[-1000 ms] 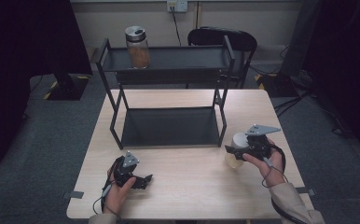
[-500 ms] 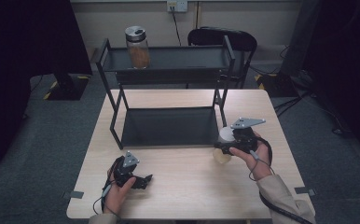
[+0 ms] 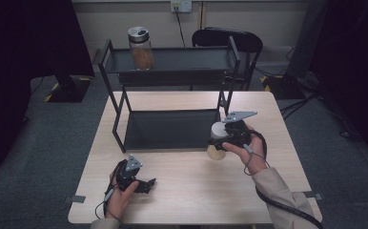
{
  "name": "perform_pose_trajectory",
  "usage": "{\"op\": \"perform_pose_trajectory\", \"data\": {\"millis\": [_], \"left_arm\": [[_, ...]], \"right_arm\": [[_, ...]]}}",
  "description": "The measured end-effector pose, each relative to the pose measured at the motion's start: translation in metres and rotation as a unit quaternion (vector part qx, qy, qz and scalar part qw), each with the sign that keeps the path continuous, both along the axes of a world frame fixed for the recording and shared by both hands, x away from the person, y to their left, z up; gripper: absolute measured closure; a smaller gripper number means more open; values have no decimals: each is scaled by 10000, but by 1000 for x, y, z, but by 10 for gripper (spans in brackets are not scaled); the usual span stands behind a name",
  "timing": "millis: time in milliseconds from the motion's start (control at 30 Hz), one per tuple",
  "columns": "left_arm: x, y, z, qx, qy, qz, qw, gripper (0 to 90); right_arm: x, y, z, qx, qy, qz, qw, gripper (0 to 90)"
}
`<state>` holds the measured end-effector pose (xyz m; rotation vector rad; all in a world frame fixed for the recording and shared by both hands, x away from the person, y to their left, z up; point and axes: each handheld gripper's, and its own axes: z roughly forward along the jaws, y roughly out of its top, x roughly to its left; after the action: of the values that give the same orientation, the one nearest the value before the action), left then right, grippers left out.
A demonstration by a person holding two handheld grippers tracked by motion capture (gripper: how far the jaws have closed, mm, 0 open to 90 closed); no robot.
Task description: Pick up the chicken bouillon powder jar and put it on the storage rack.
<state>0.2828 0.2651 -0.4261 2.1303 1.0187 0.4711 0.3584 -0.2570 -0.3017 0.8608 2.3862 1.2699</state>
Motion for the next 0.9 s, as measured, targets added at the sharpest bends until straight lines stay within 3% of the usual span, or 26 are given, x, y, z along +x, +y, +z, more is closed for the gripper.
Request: {"op": "perform_pose_trajectory", "data": {"millis": [900], "left_arm": [[0, 0, 0, -8, 6, 5, 10000, 0]], "right_arm": [[25, 60, 84, -103, -196, 495, 9985, 351]]}}
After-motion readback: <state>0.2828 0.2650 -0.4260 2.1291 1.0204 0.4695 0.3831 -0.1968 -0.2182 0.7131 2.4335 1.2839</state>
